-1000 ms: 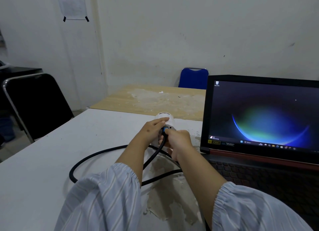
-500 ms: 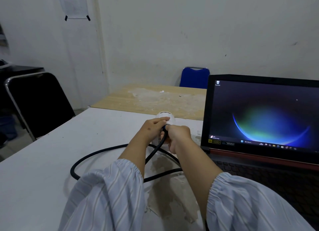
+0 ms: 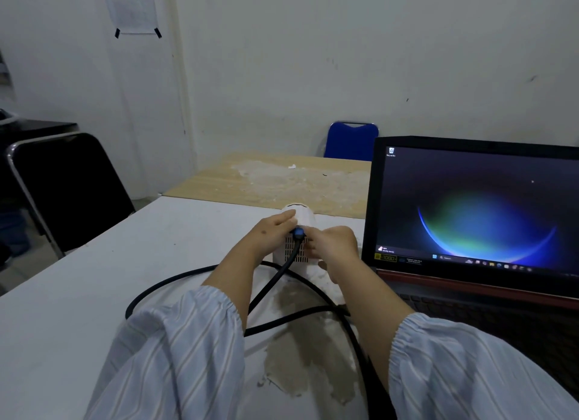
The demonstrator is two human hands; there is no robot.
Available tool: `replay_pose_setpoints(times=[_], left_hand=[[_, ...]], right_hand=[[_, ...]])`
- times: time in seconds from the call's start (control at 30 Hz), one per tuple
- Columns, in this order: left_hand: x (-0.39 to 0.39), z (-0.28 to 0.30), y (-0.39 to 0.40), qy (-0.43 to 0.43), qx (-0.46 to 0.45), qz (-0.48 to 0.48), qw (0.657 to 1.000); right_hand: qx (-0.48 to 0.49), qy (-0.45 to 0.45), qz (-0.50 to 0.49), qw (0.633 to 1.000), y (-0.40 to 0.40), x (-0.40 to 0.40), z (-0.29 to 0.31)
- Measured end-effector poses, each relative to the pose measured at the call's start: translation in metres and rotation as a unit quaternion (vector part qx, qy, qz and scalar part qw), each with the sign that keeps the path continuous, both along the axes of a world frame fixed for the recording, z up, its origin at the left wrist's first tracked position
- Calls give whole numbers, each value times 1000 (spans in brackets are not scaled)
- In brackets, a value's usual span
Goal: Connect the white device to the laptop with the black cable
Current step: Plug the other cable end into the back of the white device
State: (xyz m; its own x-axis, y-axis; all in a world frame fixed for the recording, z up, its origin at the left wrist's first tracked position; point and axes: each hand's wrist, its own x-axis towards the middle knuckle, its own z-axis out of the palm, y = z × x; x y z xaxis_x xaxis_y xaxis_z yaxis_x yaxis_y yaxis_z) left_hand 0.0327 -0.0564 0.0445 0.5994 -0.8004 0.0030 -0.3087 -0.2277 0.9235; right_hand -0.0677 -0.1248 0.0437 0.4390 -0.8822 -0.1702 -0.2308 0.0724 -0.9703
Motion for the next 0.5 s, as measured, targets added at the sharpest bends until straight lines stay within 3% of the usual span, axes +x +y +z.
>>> replay_pose_setpoints(times=[0.13,0.5], left_hand=[[2,-1,0,9,48,38,998],[8,0,-8,93,76,59,991]], right_hand=[[-85,-8,7,996,-1,-3,-6],[-127,7,137,982,-6,-10,-8]])
